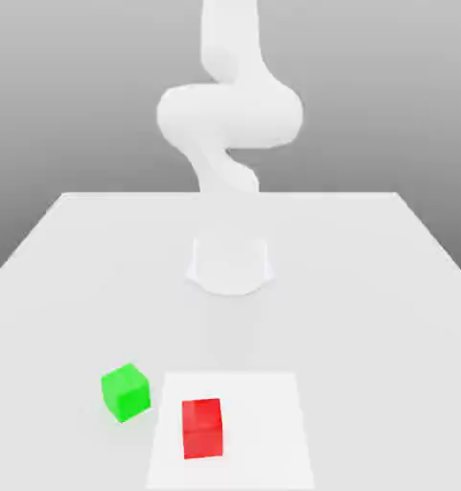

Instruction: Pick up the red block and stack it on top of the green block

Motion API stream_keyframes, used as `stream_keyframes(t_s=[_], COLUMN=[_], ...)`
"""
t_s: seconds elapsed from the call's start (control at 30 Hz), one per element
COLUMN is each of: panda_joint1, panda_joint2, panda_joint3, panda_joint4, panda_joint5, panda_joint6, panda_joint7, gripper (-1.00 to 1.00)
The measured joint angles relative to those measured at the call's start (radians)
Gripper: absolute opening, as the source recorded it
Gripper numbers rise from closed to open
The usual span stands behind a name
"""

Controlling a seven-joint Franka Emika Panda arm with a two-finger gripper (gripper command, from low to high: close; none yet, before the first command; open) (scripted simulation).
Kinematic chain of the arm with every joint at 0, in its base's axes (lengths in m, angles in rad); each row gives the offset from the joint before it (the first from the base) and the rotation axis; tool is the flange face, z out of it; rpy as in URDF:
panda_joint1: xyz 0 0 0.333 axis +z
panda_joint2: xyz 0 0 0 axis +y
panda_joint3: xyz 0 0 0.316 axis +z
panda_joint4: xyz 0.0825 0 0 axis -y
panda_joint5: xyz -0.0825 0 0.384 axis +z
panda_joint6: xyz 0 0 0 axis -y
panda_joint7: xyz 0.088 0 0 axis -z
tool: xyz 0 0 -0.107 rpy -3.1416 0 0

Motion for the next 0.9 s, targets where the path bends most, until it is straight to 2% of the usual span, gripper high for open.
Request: stream_keyframes(t_s=[0.7,0.9], panda_joint1=[0.011,-0.012], panda_joint2=[0.767,0.984], panda_joint3=[-0.076,-0.05], panda_joint4=[-0.269,-0.265], panda_joint5=[0.03,0.061], panda_joint6=[0.365,0.528], panda_joint7=[-0.192,-0.228], gripper=[0.0,0.0])
